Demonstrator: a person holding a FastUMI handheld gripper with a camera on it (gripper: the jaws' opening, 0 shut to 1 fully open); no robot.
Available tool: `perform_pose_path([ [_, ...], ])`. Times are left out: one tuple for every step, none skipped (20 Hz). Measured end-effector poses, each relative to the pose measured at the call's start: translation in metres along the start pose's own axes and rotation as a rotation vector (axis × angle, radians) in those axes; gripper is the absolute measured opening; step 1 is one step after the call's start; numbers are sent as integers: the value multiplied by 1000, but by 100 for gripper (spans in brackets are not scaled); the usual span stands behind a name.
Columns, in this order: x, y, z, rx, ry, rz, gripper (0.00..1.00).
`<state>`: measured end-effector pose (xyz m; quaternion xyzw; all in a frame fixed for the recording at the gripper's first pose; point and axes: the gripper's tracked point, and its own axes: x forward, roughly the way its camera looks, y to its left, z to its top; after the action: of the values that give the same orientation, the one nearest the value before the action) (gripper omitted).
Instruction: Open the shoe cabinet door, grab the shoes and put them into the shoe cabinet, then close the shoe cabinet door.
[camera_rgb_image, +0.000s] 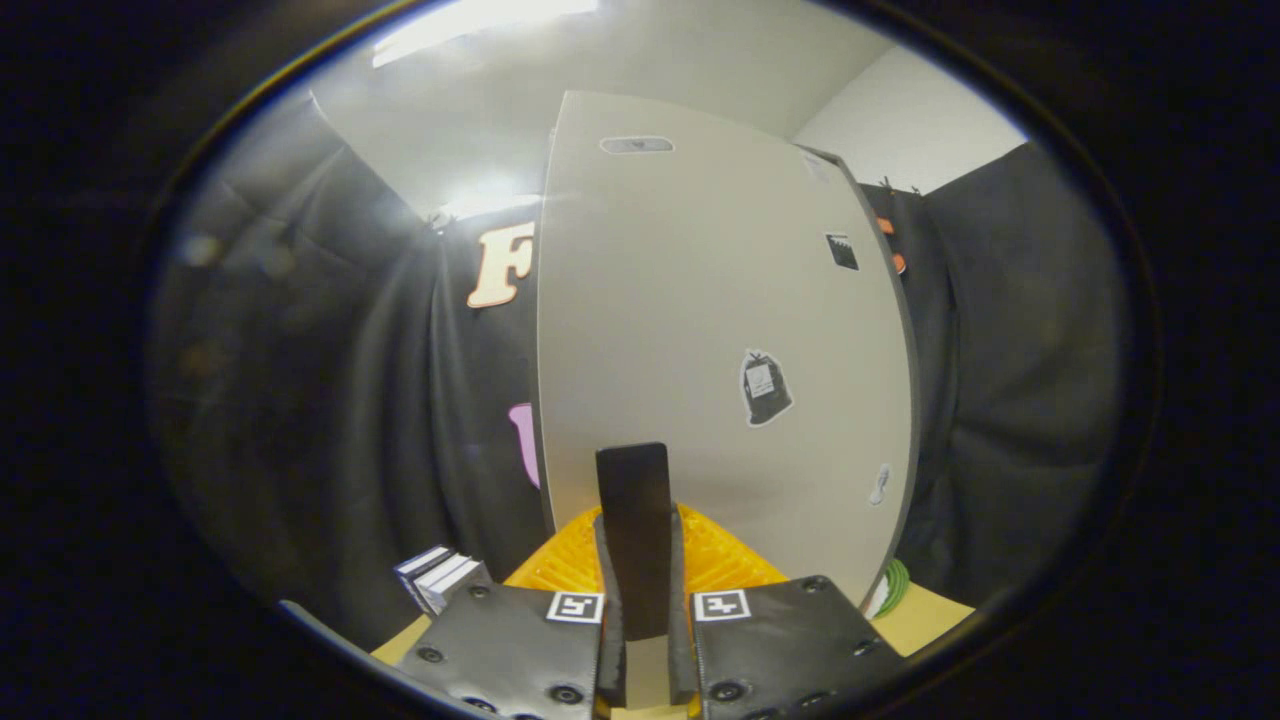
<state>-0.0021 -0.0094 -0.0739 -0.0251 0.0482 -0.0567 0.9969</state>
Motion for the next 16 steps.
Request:
perform_pose_path([
  [-3,-3,1,-3,-1,-5,18],
  [-8,-6,2,-4,-3,-10,18],
  [-12,-9,3,-4,-5,-16,18],
  [-16,-11,3,-4,-7,-24,18],
  [-22,-14,4,-5,-10,-32,18],
  [-26,-17,5,-7,-14,-40,18],
  [-28,-19,6,-11,-16,-50,18],
  [-28,-21,7,-14,-16,-60,18],
  [-30,-23,6,-16,-17,-72,18],
  [-28,-26,6,-18,-17,-85,18],
  [-40,-28,8,-15,-15,-92,17],
  [-44,-29,11,-16,-12,-100,16],
  [-49,-30,13,-20,-9,-108,16],
  [-50,-32,13,-20,-9,-113,16],
  [-53,-34,15,-15,-12,-115,16],
  [-55,-37,16,-5,-14,-115,16],
])
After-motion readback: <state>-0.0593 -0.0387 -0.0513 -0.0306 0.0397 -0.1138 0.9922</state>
